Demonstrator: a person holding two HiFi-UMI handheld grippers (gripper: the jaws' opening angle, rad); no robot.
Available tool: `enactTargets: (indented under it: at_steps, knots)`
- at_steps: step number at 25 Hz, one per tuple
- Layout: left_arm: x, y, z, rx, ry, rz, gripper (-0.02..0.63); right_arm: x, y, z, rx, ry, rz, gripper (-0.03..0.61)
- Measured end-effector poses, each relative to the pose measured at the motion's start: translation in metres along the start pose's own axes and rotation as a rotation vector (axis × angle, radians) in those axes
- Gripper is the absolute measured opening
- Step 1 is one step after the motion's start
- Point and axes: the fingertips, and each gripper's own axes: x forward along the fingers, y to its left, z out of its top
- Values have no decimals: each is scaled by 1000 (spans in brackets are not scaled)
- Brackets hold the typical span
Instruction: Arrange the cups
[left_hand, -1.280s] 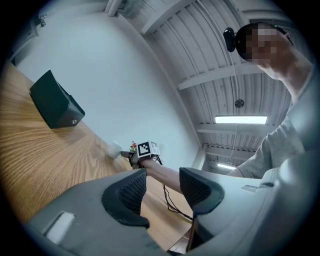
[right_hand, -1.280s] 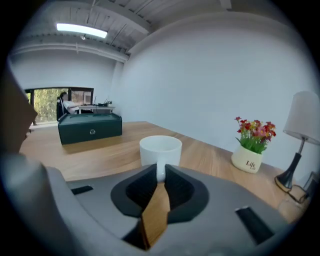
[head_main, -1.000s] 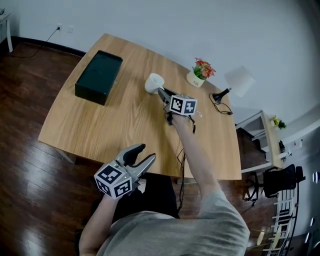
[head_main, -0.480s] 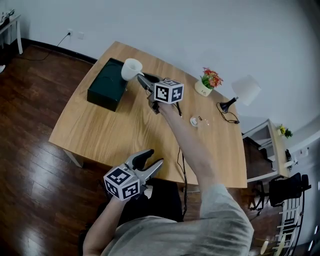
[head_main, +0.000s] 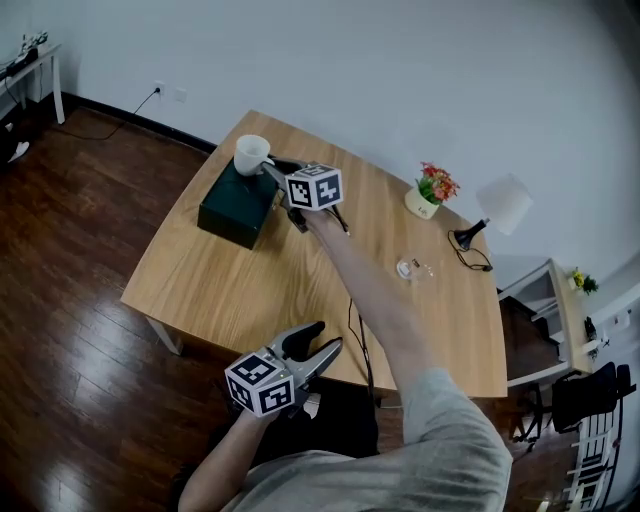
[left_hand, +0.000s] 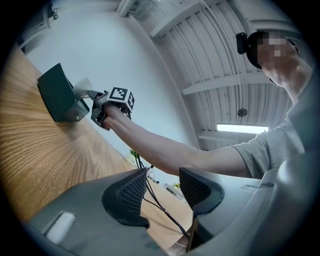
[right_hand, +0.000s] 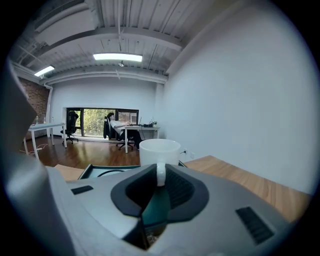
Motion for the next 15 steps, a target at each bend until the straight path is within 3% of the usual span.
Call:
enactTargets:
  at_steps: [6, 9, 15]
  knots:
    - [-1, -1, 1, -8, -3, -4, 193, 9, -2, -1, 12, -13, -5, 63]
    - [-2, 0, 4, -9, -6, -4, 193, 3, -5, 1, -56, 1, -70, 76]
    - [-3, -2, 3, -8, 0, -3, 193, -23, -10, 6, -59, -5, -117, 107]
